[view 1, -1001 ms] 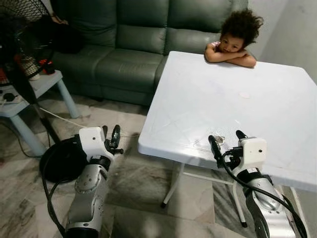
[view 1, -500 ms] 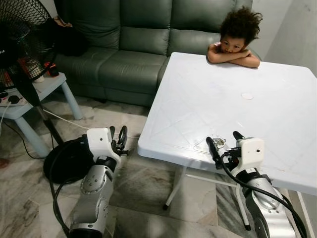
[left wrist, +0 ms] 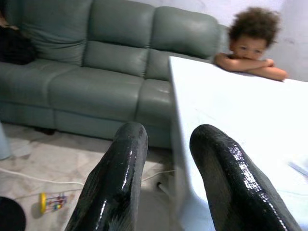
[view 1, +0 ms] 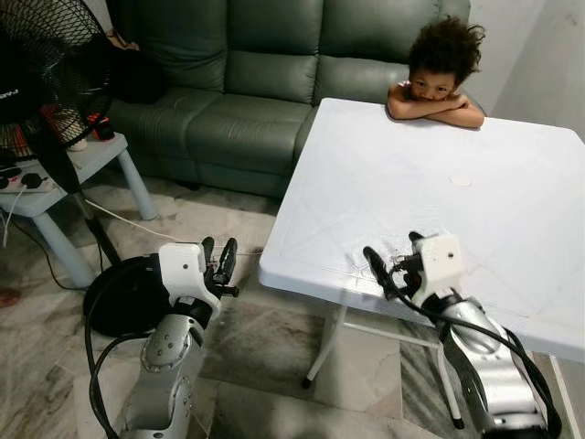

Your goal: Hang keys on a hook

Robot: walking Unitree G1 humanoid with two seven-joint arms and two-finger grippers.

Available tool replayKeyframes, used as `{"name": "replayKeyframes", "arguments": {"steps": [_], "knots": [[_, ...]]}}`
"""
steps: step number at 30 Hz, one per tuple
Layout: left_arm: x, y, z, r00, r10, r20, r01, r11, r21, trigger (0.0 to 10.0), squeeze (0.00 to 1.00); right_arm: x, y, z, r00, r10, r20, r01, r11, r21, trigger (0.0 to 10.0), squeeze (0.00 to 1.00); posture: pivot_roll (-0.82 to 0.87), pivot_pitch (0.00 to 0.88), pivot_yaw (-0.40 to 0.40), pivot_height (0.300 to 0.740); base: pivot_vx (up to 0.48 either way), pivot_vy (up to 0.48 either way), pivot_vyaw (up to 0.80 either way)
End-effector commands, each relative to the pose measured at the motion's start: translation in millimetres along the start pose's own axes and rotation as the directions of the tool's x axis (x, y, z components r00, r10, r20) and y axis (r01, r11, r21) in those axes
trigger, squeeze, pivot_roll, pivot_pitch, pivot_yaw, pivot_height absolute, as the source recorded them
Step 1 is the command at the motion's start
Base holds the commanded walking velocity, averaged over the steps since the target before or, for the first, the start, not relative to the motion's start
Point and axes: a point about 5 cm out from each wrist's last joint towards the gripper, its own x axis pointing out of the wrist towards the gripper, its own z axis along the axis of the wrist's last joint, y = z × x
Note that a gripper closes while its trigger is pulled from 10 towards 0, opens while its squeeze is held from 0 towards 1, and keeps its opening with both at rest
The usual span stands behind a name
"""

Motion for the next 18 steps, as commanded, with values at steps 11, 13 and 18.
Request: {"name": "replayKeyframes", "arguments": {"steps": [11,13,18], "knots": [[-6.3,-10.4,5.4,0.998,-0.055,-0.010,0.055,0.998,0.025,10.0,0.00,15.6,-7.6,-4.3,0.987,-0.109,-0.116,0.117,0.991,0.061,10.0,0.00,0.11,0.020,-0.075,0.740,0.000,0.000,0.00],[-8.6,-12.1,6.2,0.998,-0.060,-0.012,0.061,0.998,0.029,10.0,0.00,16.4,-9.7,-7.3,0.981,-0.131,-0.145,0.145,0.986,0.088,10.0,0.00,0.12,0.031,-0.079,0.740,0.000,0.000,0.00],[-11.8,-15.4,6.8,0.998,-0.067,-0.012,0.068,0.997,0.027,10.0,0.00,19.2,-13.6,-10.7,0.968,-0.168,-0.184,0.187,0.979,0.087,10.0,0.00,0.12,0.045,-0.086,0.740,0.000,0.000,0.00]]}}
